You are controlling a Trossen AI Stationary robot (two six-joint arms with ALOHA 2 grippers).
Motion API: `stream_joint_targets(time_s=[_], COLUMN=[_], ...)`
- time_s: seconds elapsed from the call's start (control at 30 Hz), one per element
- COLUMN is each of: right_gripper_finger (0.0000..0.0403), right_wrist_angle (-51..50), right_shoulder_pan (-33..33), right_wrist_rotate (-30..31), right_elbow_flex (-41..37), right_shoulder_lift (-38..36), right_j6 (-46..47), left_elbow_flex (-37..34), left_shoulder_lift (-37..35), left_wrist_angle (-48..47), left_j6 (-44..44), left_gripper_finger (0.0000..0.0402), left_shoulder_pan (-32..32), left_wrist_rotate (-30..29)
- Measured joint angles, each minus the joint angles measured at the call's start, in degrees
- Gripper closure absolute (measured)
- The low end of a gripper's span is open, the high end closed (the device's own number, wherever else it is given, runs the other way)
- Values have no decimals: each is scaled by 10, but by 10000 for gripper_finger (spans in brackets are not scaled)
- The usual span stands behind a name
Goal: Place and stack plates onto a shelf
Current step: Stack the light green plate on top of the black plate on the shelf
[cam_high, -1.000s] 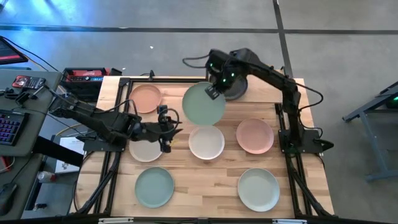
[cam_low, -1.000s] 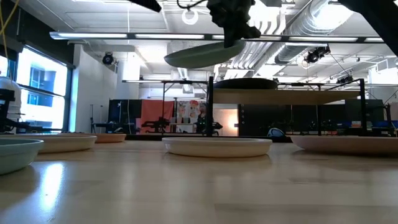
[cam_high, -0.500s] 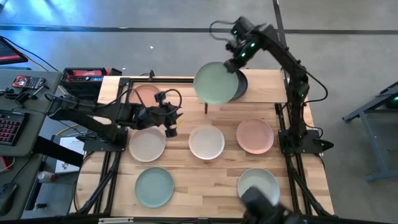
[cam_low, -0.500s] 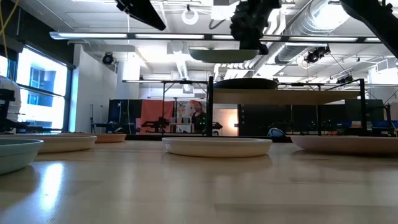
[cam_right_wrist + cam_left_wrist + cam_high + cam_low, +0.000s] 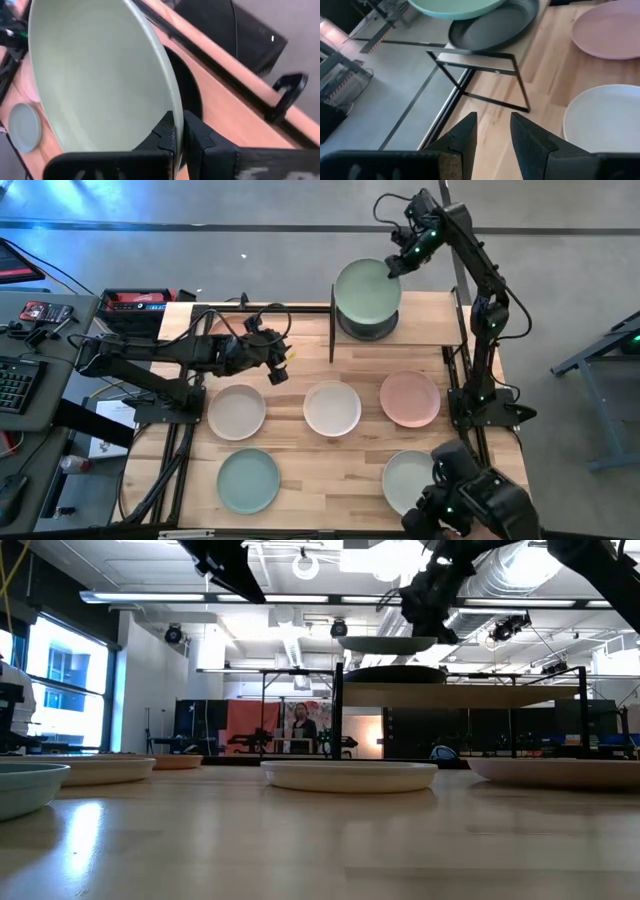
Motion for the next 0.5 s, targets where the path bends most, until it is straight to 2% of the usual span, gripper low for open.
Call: stream_joint_targets(time_s=[0.2, 0.5], right_gripper_finger=[403, 403], right_wrist_angle=[2, 8], right_shoulder_pan=[-4, 1], right_wrist_rotate=[0, 6], right_elbow_flex=[-60, -107], right_shoulder_lift=[0, 1], right_j6=[-3, -3], left_elbow_flex=[0, 0], left_shoulder_lift=[0, 0], left_wrist_angle=[0, 0], left_j6=[-1, -1], left_gripper_finger=[295, 295], left_shoulder_pan=[17, 29], left_wrist_rotate=[2, 10])
